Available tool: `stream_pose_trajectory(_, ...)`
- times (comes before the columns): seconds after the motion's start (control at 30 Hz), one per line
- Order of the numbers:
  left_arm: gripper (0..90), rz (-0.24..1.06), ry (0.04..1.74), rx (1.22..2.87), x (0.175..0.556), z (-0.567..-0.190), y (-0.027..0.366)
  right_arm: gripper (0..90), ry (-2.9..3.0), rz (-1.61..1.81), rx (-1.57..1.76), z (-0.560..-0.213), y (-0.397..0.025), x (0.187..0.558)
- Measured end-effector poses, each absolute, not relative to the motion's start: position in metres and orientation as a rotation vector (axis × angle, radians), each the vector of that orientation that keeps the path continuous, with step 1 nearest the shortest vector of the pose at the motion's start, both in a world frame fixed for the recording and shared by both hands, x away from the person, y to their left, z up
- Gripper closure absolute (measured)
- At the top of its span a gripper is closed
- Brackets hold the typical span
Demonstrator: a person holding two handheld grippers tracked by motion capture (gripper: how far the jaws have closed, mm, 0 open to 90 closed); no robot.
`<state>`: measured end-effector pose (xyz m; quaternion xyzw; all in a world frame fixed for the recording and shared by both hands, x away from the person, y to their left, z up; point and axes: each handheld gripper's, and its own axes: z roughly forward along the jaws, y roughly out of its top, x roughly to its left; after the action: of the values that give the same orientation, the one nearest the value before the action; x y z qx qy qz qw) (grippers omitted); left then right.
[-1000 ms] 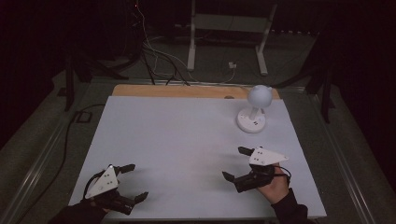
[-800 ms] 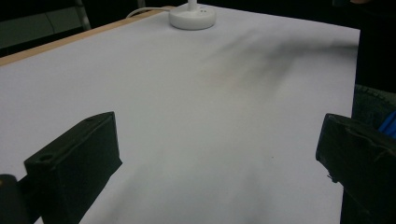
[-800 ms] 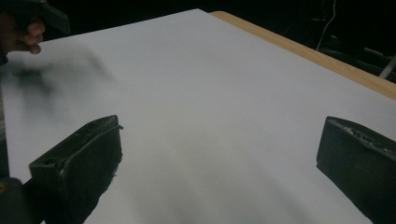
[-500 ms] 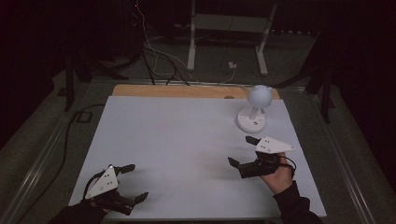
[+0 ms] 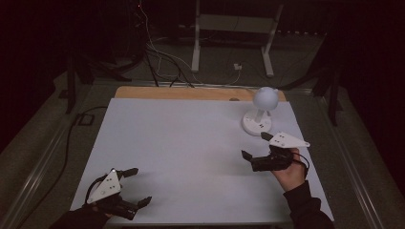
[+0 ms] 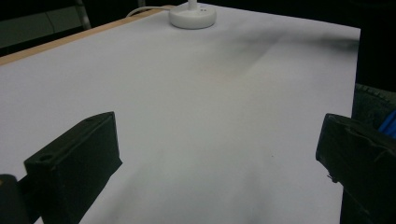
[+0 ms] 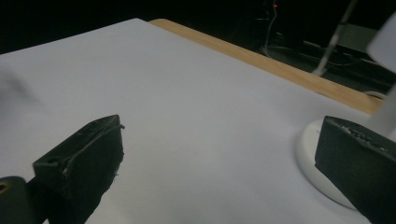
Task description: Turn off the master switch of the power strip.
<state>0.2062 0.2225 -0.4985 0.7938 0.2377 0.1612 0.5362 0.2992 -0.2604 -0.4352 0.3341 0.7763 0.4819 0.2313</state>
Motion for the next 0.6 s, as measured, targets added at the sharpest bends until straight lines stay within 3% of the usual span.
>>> stream_pose_trajectory(0.6, 0.2, 0.381, 0.565, 1.892, 0.206, -0.499, 0.223, 0.0, 1.98, 1.253, 1.077, -0.434, -0.294, 0.33)
